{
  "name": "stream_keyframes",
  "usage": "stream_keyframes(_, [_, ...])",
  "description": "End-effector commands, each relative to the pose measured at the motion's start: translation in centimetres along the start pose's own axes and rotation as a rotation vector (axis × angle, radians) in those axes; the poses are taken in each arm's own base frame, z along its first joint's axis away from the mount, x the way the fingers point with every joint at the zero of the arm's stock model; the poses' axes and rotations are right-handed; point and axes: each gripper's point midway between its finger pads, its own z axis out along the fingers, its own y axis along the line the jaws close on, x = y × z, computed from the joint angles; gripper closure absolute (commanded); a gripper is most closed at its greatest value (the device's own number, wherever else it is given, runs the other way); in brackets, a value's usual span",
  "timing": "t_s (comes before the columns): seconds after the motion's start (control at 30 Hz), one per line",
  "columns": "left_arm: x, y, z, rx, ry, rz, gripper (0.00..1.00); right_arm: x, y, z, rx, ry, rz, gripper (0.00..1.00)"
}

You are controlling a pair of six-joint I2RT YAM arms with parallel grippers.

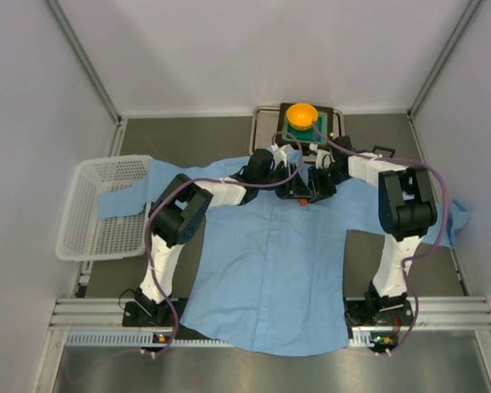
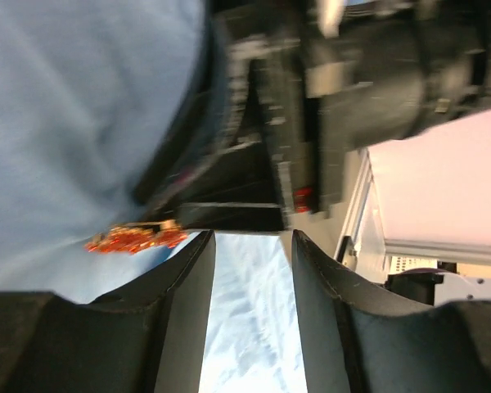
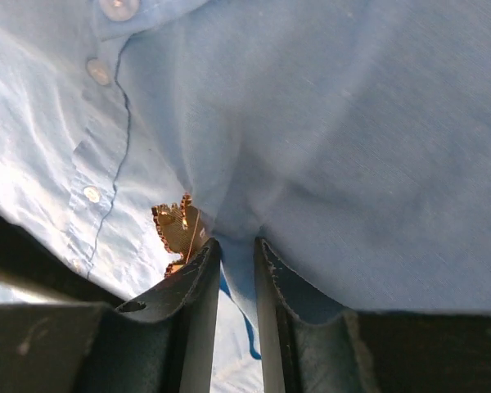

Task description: Pin the brooch onto the clothing

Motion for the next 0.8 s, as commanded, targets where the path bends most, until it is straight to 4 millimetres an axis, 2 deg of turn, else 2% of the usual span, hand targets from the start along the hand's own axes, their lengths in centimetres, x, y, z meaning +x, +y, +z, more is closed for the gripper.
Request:
stream_keyframes(0.0, [-1.9, -3.1, 1.1, 0.13, -0.058, 0.069, 0.52, -1.1, -2.9, -2.3, 0.132, -0.042, -0.007, 0.75])
stream_keyframes(0.13, [-2.9, -1.7, 0.5, 0.088, -0.104, 0.04, 0.48, -1.7, -4.7, -4.7, 0.182, -0.077, -0.008, 0.69])
stream_keyframes(0.27, [-4.7, -1.3, -1.6, 0.044, -0.158, 0.043, 0.47, -2.4, -6.1, -6.7, 0.239, -0.098, -0.051, 0.67])
stream_keyframes(0.4, [-4.9, 2.0, -3.7, -0.095, -0.145, 0.075, 0.49, -3.0, -5.4, -7.8, 0.232, -0.109, -0.107, 0.67])
stream_keyframes(0.47, [-4.2, 3.9, -4.3, -0.19, -0.094, 0.065, 0.51, -2.6, -4.9, -7.9, 0.209, -0.098, -0.114, 0.67])
stream_keyframes(0.53, [-4.7, 5.8, -5.3, -0.255, -0.109, 0.065, 0.51, -2.2, -5.1, -7.8, 0.213, -0.08, -0.117, 0.67])
stream_keyframes(0.57, [-4.8, 7.2, -6.2, -0.281, -0.122, 0.035, 0.52, -1.7, -5.7, -7.7, 0.239, -0.06, -0.114, 0.67])
stream_keyframes(0.67, [-5.3, 9.8, -8.2, -0.347, -0.15, -0.02, 0.53, -1.3, -7.0, -6.9, 0.275, -0.026, -0.121, 0.67])
stream_keyframes(0.77, [-5.1, 12.9, -10.5, -0.451, -0.16, -0.068, 0.56, -1.6, -8.5, -5.7, 0.291, 0.006, -0.116, 0.67])
